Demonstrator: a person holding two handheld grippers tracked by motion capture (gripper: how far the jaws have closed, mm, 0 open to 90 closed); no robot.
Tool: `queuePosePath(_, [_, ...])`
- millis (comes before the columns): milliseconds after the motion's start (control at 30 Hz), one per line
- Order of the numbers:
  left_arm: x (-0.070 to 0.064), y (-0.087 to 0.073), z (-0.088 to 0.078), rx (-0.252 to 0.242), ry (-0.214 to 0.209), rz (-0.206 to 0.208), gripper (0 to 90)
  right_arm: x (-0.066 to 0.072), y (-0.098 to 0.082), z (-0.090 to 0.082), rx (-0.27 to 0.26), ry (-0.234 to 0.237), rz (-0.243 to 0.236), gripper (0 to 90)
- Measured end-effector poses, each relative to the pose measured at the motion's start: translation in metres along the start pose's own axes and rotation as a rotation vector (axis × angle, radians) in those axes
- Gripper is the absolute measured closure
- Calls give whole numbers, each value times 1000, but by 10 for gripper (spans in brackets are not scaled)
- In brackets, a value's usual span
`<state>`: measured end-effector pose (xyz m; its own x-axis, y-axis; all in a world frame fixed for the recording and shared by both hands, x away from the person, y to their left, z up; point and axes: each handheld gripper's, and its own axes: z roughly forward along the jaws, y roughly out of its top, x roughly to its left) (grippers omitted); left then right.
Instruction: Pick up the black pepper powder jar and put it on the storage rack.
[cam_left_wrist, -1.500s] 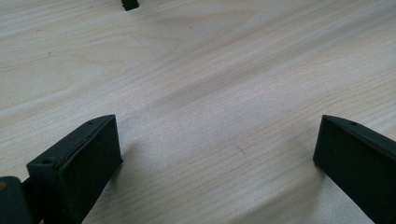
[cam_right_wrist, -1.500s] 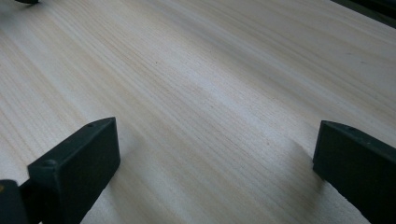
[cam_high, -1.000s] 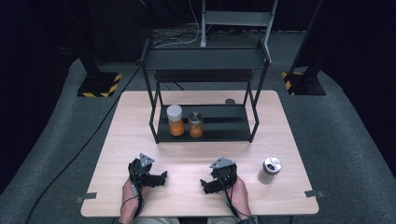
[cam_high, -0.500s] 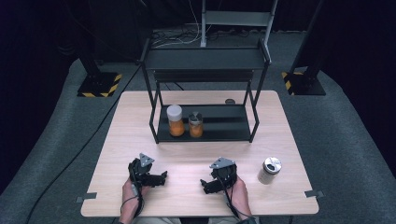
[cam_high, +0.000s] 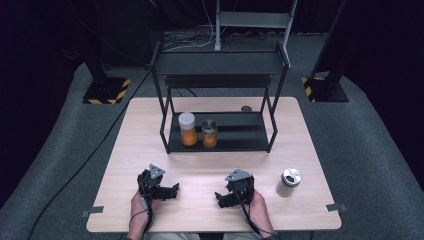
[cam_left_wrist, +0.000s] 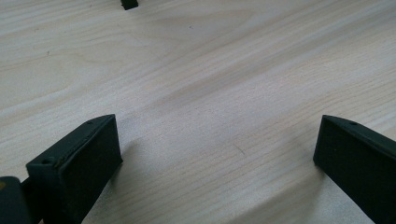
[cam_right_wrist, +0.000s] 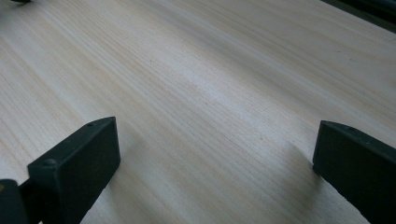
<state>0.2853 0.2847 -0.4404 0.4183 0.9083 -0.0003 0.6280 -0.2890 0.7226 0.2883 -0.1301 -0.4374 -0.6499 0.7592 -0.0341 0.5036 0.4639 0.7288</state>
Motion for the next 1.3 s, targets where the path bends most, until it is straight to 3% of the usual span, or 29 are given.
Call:
queuePosePath(300, [0,0,0,0,0,0,4,-5,-6,-9,12,7,17,0])
queuePosePath(433, [0,0,0,0,0,0,4,-3,-7,-17,10,-16,9,1])
queuePosePath(700, [0,0,0,0,0,0,4,-1,-9,-63,-79,-82,17,0])
queuePosePath(933, [0,0,0,1,0,2,4,-6,-10,-104,-124,-155,30,0])
queuePosePath(1300, [0,0,0,0,0,0,4,-13,-27,-150,-199,-276,81,0])
